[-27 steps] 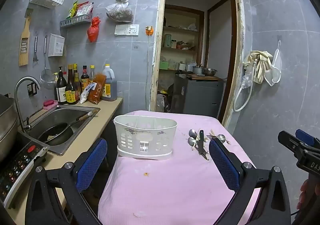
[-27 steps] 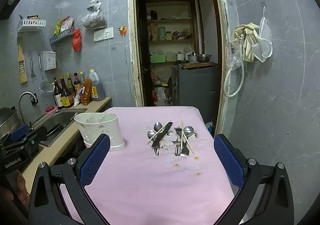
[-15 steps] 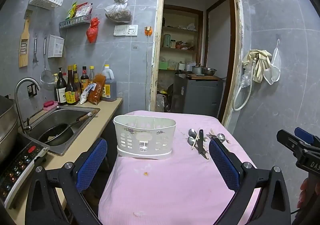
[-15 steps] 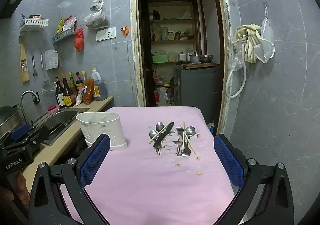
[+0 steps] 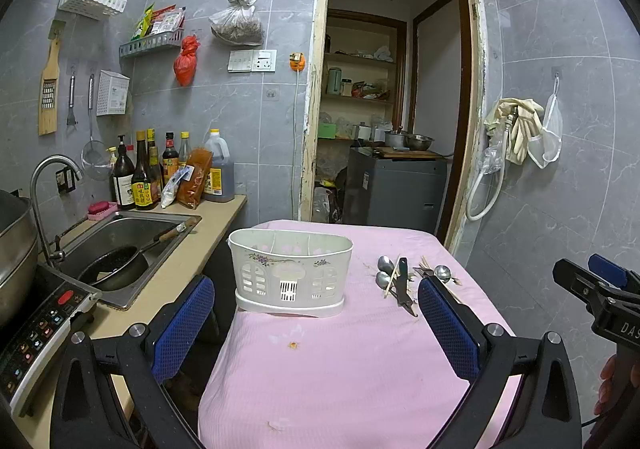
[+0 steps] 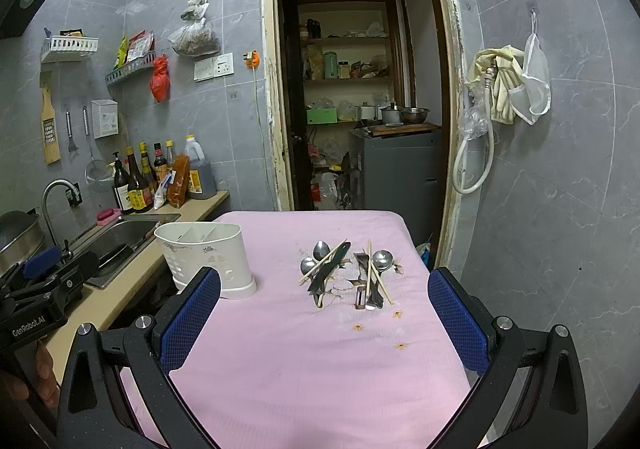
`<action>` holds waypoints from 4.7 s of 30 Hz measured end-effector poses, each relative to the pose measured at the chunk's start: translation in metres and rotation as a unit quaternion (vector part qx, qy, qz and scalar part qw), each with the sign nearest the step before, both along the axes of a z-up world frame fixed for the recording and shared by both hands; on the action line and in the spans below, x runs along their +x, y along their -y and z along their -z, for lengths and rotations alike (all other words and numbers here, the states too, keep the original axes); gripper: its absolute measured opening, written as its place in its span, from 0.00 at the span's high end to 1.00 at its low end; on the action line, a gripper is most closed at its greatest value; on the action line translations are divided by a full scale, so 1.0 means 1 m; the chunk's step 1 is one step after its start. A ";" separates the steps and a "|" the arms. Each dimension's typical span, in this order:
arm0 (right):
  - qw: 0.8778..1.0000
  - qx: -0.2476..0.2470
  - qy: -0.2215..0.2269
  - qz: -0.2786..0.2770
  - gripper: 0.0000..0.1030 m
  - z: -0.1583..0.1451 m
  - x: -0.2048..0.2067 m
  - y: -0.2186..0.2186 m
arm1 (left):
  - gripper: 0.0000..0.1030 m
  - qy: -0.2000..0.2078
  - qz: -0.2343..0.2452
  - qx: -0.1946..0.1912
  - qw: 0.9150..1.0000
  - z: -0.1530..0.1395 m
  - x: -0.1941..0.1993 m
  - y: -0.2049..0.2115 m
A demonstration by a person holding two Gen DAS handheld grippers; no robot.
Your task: Organize utensils
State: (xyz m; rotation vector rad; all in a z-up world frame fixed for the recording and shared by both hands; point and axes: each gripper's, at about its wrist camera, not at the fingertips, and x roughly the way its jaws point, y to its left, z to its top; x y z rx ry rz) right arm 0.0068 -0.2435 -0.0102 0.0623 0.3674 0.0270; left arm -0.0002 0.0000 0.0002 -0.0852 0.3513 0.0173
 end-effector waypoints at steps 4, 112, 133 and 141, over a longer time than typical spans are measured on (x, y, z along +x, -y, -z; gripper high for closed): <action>1.000 0.000 0.000 0.000 0.01 0.000 0.000 -0.001 | 0.00 0.000 0.000 0.001 1.000 0.000 0.000 0.000; 1.000 0.000 0.017 -0.025 0.01 -0.013 0.180 0.089 | 0.00 0.030 0.056 0.041 0.997 -0.016 0.201 0.099; 0.986 0.073 -0.130 -0.078 0.26 0.113 0.312 0.127 | 0.17 -0.128 0.083 0.000 0.988 0.085 0.322 0.150; 0.972 0.095 -0.196 -0.091 0.48 0.160 0.348 0.126 | 0.33 -0.187 0.057 -0.009 0.981 0.126 0.343 0.146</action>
